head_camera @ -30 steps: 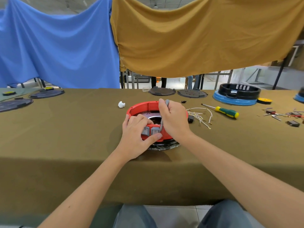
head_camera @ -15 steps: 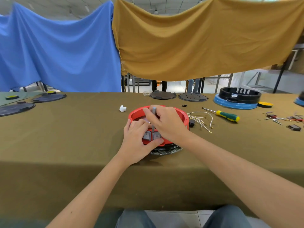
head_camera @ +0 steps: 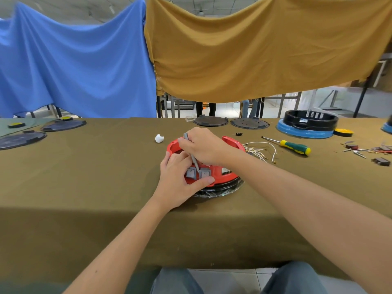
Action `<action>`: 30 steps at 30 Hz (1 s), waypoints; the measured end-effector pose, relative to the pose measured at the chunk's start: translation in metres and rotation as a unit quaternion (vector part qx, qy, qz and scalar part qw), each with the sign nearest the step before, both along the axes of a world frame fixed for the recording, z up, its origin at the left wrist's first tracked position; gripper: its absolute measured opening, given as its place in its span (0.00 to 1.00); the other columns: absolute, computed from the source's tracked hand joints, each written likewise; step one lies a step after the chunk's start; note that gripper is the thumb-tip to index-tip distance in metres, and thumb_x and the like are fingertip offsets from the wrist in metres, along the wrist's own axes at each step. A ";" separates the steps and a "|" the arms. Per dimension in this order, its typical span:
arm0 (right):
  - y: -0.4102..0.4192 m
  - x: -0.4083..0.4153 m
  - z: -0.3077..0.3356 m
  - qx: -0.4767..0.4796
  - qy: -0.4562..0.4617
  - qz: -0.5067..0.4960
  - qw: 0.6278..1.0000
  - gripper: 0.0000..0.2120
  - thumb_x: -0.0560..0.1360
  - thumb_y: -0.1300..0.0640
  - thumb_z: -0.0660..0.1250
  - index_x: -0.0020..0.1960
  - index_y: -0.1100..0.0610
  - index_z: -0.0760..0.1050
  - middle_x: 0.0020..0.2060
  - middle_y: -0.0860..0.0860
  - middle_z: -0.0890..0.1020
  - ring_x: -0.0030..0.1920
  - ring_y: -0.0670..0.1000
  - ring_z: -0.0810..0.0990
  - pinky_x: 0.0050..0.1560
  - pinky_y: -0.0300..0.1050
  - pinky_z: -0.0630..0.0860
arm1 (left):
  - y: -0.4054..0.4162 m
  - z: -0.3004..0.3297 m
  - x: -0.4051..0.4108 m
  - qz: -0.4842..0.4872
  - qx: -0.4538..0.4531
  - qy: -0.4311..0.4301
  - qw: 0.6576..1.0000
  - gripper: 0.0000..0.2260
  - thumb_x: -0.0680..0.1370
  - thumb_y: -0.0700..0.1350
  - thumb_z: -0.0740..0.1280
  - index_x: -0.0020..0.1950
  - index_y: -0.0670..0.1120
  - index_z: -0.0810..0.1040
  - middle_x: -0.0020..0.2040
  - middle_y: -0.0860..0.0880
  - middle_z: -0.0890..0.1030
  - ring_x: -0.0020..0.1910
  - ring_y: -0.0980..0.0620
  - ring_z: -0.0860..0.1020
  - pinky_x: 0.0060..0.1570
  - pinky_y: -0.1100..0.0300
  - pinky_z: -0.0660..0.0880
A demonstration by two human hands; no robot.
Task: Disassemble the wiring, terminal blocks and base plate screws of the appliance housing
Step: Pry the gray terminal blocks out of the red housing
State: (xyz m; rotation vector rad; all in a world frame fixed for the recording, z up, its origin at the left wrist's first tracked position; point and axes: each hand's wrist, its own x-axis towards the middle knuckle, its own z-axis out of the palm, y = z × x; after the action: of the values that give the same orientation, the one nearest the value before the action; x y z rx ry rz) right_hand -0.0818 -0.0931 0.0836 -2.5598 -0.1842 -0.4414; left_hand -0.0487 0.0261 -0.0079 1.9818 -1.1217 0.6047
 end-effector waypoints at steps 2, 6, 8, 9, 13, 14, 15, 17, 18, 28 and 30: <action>0.000 -0.003 -0.003 0.006 -0.026 0.001 1.000 0.21 0.83 0.55 0.58 0.32 0.60 0.65 0.27 0.53 0.66 0.29 0.50 0.62 0.33 0.50 0.63 | 0.000 0.000 0.000 0.001 0.000 -0.002 1.000 0.25 0.71 0.69 0.62 0.59 0.55 0.78 0.53 0.63 0.73 0.57 0.60 0.69 0.75 0.43 0.49; -0.006 -0.014 -0.021 0.019 -0.117 0.005 0.993 0.24 0.83 0.53 0.60 0.34 0.67 0.69 0.28 0.56 0.71 0.28 0.52 0.67 0.33 0.49 0.68 | 0.000 -0.002 0.001 0.006 -0.004 -0.014 1.000 0.25 0.71 0.69 0.62 0.59 0.54 0.78 0.53 0.63 0.73 0.57 0.60 0.69 0.75 0.45 0.49; -0.008 -0.017 -0.027 -0.004 -0.119 0.011 0.993 0.23 0.83 0.53 0.60 0.34 0.66 0.70 0.27 0.57 0.73 0.28 0.54 0.70 0.33 0.48 0.68 | 0.000 -0.002 0.001 0.008 -0.005 -0.018 1.000 0.27 0.71 0.70 0.62 0.59 0.53 0.78 0.54 0.62 0.73 0.57 0.60 0.69 0.76 0.45 0.48; -0.008 -0.016 -0.028 -0.007 -0.117 0.012 0.993 0.23 0.83 0.53 0.60 0.33 0.66 0.70 0.27 0.57 0.73 0.28 0.54 0.70 0.33 0.49 0.68 | 0.000 -0.001 0.001 0.009 -0.003 -0.019 1.000 0.27 0.71 0.70 0.62 0.59 0.52 0.78 0.54 0.62 0.73 0.57 0.60 0.69 0.76 0.46 0.48; -0.007 -0.010 -0.023 0.005 -0.096 0.013 0.995 0.23 0.84 0.55 0.58 0.32 0.62 0.68 0.25 0.52 0.68 0.26 0.48 0.65 0.31 0.47 0.67 | -0.001 -0.002 0.002 0.009 -0.004 -0.015 1.000 0.25 0.71 0.70 0.63 0.56 0.53 0.78 0.51 0.66 0.71 0.56 0.60 0.69 0.76 0.47 0.48; -0.006 -0.008 -0.022 0.007 -0.082 0.011 0.997 0.23 0.83 0.55 0.58 0.32 0.63 0.69 0.26 0.53 0.69 0.27 0.48 0.66 0.31 0.49 0.68 | -0.001 -0.002 0.002 0.008 -0.003 -0.015 1.000 0.25 0.71 0.70 0.63 0.57 0.53 0.78 0.51 0.67 0.71 0.57 0.60 0.69 0.76 0.47 0.47; -0.006 -0.006 -0.021 0.011 -0.067 0.009 0.998 0.23 0.83 0.55 0.57 0.34 0.66 0.71 0.27 0.54 0.70 0.27 0.49 0.67 0.32 0.51 0.68 | -0.001 -0.003 0.003 0.008 -0.003 -0.016 1.000 0.25 0.71 0.70 0.63 0.57 0.54 0.78 0.52 0.66 0.71 0.57 0.60 0.69 0.76 0.47 0.47; -0.006 -0.002 -0.019 0.020 -0.038 0.001 0.999 0.23 0.83 0.55 0.57 0.36 0.69 0.72 0.28 0.57 0.71 0.29 0.52 0.68 0.31 0.52 0.68 | -0.001 -0.003 0.003 0.006 -0.005 -0.014 1.000 0.24 0.71 0.70 0.63 0.57 0.55 0.78 0.53 0.66 0.72 0.58 0.61 0.68 0.76 0.49 0.46; -0.006 0.000 -0.018 0.022 -0.030 -0.001 0.999 0.23 0.83 0.55 0.57 0.36 0.70 0.73 0.28 0.57 0.71 0.29 0.53 0.69 0.30 0.51 0.67 | -0.001 -0.003 0.003 0.004 -0.007 -0.012 1.000 0.24 0.70 0.70 0.63 0.56 0.56 0.78 0.53 0.67 0.71 0.58 0.61 0.68 0.76 0.49 0.46; -0.019 -0.020 -0.023 0.058 -0.125 0.019 0.990 0.24 0.84 0.51 0.60 0.34 0.66 0.70 0.30 0.60 0.75 0.29 0.52 0.70 0.32 0.44 0.68 | -0.001 -0.004 0.003 0.009 -0.014 -0.021 1.000 0.20 0.70 0.70 0.63 0.49 0.56 0.74 0.47 0.63 0.72 0.53 0.60 0.69 0.75 0.49 0.50; -0.016 -0.021 -0.025 0.027 -0.100 0.026 0.994 0.24 0.84 0.50 0.59 0.37 0.67 0.72 0.31 0.60 0.78 0.31 0.55 0.74 0.32 0.45 0.70 | -0.002 -0.005 0.004 0.003 -0.011 -0.024 1.000 0.24 0.71 0.70 0.63 0.56 0.54 0.77 0.52 0.64 0.73 0.56 0.61 0.69 0.76 0.48 0.48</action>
State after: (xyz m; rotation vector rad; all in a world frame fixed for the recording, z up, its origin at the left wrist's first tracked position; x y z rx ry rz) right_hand -0.1023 -0.1094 0.0590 -2.4504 -0.3055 -0.6741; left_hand -0.0449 0.0246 -0.0127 1.9624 -1.1326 0.6688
